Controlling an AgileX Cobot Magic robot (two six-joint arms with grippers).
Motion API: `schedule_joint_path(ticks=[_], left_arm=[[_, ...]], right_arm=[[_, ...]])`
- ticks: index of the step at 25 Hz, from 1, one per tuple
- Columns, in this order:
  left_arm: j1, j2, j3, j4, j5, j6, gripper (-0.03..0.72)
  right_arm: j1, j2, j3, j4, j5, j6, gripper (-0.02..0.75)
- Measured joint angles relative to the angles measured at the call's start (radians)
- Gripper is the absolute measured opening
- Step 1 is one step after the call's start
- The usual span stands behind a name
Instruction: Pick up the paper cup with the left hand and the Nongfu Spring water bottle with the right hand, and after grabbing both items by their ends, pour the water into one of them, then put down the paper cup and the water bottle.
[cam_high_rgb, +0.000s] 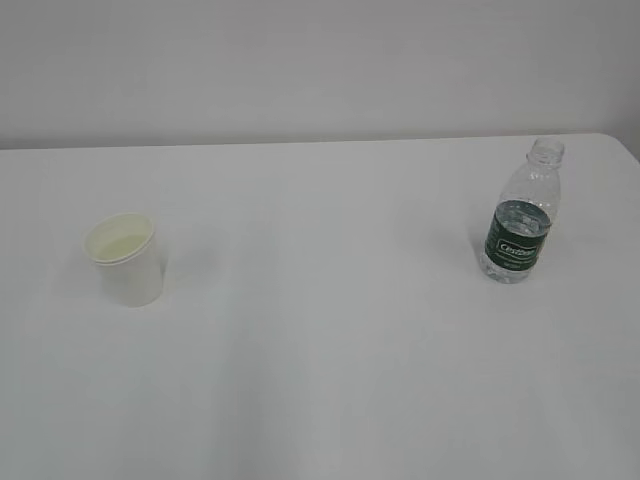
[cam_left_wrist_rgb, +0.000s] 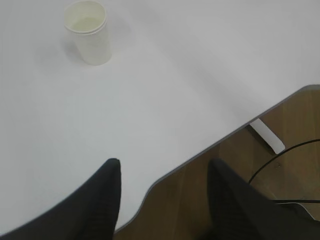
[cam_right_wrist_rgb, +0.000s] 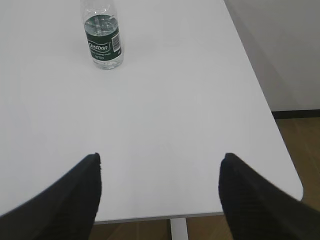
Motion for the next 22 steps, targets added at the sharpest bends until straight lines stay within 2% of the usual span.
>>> schedule_joint_path(ticks=[22], left_arm=[[0.0, 0.0, 0.0, 0.0, 0.0, 0.0, 0.389]], right_arm=[[0.0, 0.0, 0.0, 0.0, 0.0, 0.0, 0.554]])
